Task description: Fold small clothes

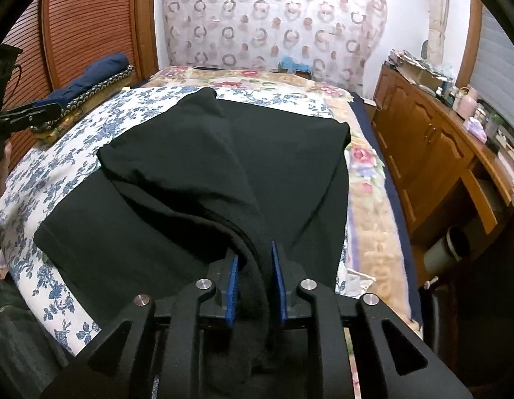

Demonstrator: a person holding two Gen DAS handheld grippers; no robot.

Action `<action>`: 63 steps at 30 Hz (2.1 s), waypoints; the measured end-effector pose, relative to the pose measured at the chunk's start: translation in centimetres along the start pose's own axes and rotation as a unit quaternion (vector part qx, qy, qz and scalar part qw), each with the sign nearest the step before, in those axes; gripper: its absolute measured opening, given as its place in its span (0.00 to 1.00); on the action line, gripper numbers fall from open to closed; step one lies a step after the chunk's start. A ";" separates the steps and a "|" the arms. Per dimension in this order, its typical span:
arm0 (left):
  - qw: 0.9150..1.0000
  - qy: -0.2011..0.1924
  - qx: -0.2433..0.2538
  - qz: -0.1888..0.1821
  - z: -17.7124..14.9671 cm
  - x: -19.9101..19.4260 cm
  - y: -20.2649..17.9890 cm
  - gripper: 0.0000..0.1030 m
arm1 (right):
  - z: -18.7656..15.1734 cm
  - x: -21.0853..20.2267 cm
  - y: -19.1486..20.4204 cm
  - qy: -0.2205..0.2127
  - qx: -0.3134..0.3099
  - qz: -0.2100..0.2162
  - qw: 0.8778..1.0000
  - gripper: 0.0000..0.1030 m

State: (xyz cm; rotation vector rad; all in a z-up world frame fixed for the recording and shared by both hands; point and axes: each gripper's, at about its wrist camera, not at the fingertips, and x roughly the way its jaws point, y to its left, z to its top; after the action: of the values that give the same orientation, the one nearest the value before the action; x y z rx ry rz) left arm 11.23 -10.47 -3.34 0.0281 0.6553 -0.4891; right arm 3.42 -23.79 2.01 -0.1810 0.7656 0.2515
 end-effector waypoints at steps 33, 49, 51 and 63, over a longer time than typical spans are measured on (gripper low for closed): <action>1.000 -0.007 -0.022 0.016 -1.4 -0.5 2.1 0.73 | 6.4 8.3 10.9 0.021 -0.112 0.128 0.985 0.52; 1.000 -0.003 -0.023 0.013 -1.9 -0.4 2.1 0.73 | 8.0 10.1 10.9 0.004 -0.109 0.127 0.986 0.08; 1.000 -0.002 -0.022 0.012 -2.0 -0.3 2.0 0.73 | 8.7 8.7 9.4 -0.019 -0.092 0.119 0.988 0.08; 1.000 0.007 -0.017 0.003 -2.1 0.5 1.4 0.73 | 12.6 7.1 -1.7 -0.059 -0.027 -0.040 0.997 0.07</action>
State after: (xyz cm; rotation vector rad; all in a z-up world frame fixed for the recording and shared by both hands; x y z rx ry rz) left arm 10.97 -9.05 -5.47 0.0019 0.6779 -0.4726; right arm 17.14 -21.15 6.09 -0.2448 0.6336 0.2043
